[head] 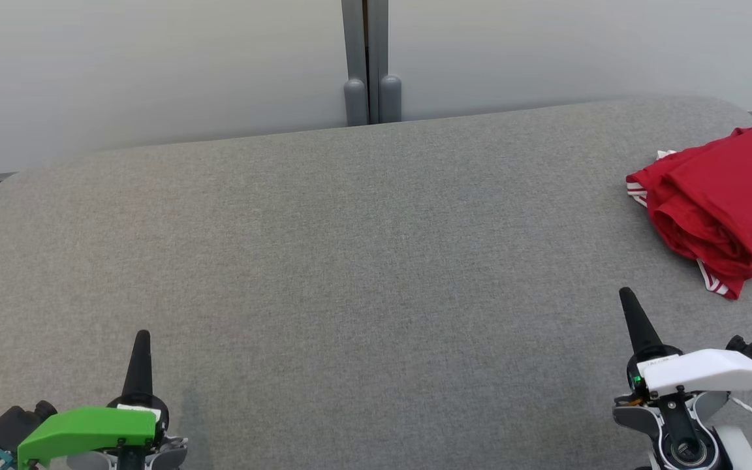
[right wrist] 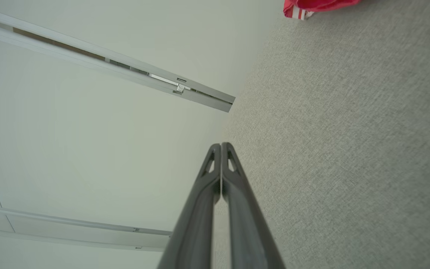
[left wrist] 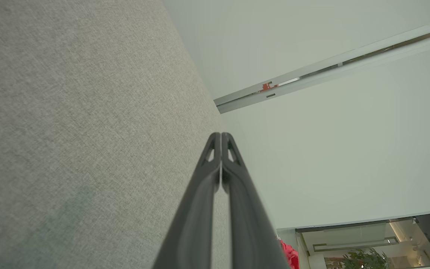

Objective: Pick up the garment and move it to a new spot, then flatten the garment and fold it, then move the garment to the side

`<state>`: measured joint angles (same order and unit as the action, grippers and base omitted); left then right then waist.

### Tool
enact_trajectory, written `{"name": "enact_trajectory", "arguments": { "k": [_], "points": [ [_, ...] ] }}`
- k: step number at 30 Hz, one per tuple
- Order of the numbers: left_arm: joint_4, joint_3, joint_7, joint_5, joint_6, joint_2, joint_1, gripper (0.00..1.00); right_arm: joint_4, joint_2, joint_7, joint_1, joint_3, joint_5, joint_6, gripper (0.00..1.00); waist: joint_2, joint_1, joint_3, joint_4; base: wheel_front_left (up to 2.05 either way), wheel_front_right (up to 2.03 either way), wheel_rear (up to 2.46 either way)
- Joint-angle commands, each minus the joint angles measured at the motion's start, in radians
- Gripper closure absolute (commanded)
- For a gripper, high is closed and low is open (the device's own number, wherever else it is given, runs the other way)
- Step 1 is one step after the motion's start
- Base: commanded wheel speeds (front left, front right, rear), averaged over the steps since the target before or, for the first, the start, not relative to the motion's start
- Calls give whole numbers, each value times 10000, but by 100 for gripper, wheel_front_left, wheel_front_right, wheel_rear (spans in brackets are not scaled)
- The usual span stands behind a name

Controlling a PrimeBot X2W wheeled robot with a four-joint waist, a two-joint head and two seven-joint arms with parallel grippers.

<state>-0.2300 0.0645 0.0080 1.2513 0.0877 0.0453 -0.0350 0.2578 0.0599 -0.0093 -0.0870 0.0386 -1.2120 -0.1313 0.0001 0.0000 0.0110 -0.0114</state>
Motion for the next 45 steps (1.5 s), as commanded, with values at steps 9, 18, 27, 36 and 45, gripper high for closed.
{"name": "enact_trajectory", "arguments": {
  "k": [9, 18, 27, 36, 45],
  "points": [
    [7, 162, 249, 872, 139, 65, -356, 100, -127, 51, 272, -200, 155, -987, 6, 100, -1, 0, -14, 20, 0, 0, 0],
    [-38, 245, 448, 1542, 213, 68, -486, 100, -139, 47, 483, -217, 273, -1760, 7, 100, -1, 0, -28, 40, 0, 0, 0],
    [-76, 329, 641, 2146, 290, 72, -577, 100, -150, 39, 679, -229, 373, -2453, 8, 100, -1, 0, -41, 59, 0, 0, 0],
    [-113, 416, 815, 2739, 369, 75, -671, 100, -159, 31, 872, -236, 476, -3115, 7, 100, -1, 0, -55, 79, 0, 0, 0],
    [-144, 489, 981, 3264, 421, 79, -754, 100, -162, 22, 1045, -242, 576, -3730, 4, 100, -1, 0, -68, 99, 0, 0, 0]
  ]
}}
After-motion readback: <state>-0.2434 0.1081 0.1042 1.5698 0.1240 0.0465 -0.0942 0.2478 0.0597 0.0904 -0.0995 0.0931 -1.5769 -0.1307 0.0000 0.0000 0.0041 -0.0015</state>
